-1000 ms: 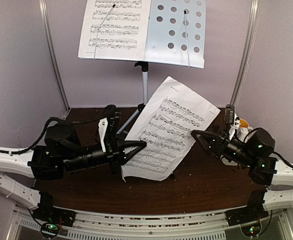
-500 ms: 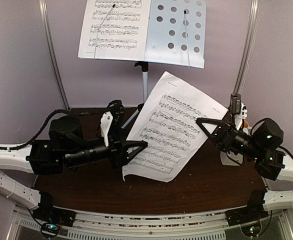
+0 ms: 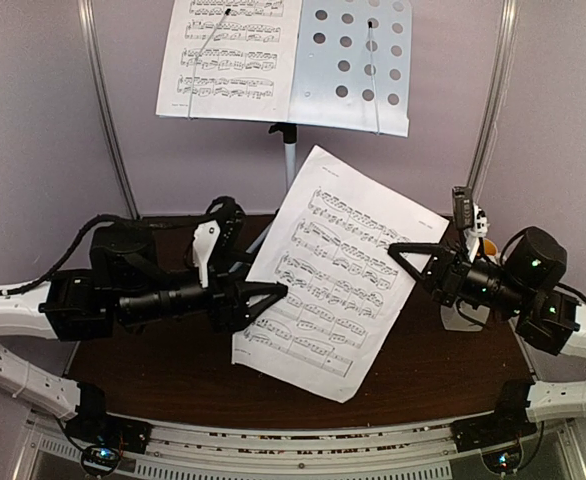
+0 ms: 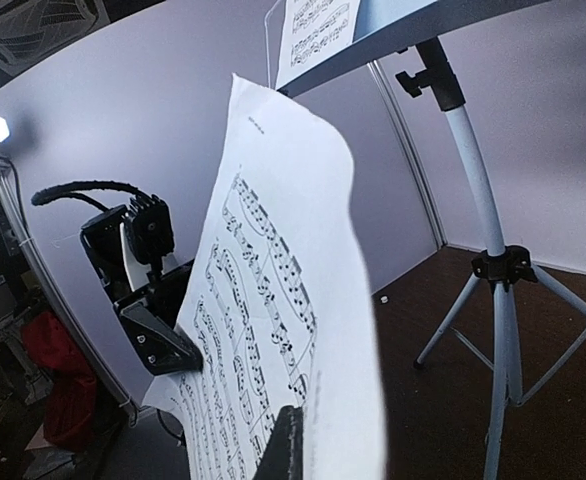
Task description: Set up the instrument practice props
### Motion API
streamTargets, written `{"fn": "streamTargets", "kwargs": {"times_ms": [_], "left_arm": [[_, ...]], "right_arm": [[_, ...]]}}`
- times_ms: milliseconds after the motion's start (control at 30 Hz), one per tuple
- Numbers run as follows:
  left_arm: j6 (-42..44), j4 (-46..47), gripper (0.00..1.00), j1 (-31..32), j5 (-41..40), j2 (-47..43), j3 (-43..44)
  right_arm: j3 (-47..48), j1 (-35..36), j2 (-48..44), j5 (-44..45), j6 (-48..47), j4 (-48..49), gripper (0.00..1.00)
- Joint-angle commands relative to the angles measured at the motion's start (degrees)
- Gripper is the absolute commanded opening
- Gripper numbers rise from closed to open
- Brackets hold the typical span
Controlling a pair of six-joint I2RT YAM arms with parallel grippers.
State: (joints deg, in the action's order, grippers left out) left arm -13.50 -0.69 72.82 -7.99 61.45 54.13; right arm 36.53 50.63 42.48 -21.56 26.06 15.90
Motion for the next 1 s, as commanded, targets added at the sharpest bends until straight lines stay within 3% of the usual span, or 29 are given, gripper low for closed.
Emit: {"fn": "streamTargets", "kwargs": {"times_ms": [0,167,467,600,967], "left_arm": [[1.5,-1.41,0.62,-1.0,4.84,-1.15,2.24],[3.32,-6.48,0.77,-1.85,9.42,-1.53,4.28],[0.67,-3.28,0.81,-5.19,22.95,-1.71,3.37],[-0.9,-0.92,0.84,-6.28,25.46,-3.16,1.1],[-3.42,2.7,0.74,-6.63,19.17,3.32,2.62]], "right_arm": [[2.74,-0.41,-0.83,-1.07,-1.58,-2.42,0.0],[3.41,-0.43,-0.84,-1.55,-2.29,-3.47,0.0],[4.02,-0.42,-0.24,-1.86,-2.73,-3.62,0.0],[3.75,-0.64,-0.4,-1.38,-3.0,-3.94,0.0],[3.95,-0.75,2.5,-5.67,0.95,3.09,0.0]]}}
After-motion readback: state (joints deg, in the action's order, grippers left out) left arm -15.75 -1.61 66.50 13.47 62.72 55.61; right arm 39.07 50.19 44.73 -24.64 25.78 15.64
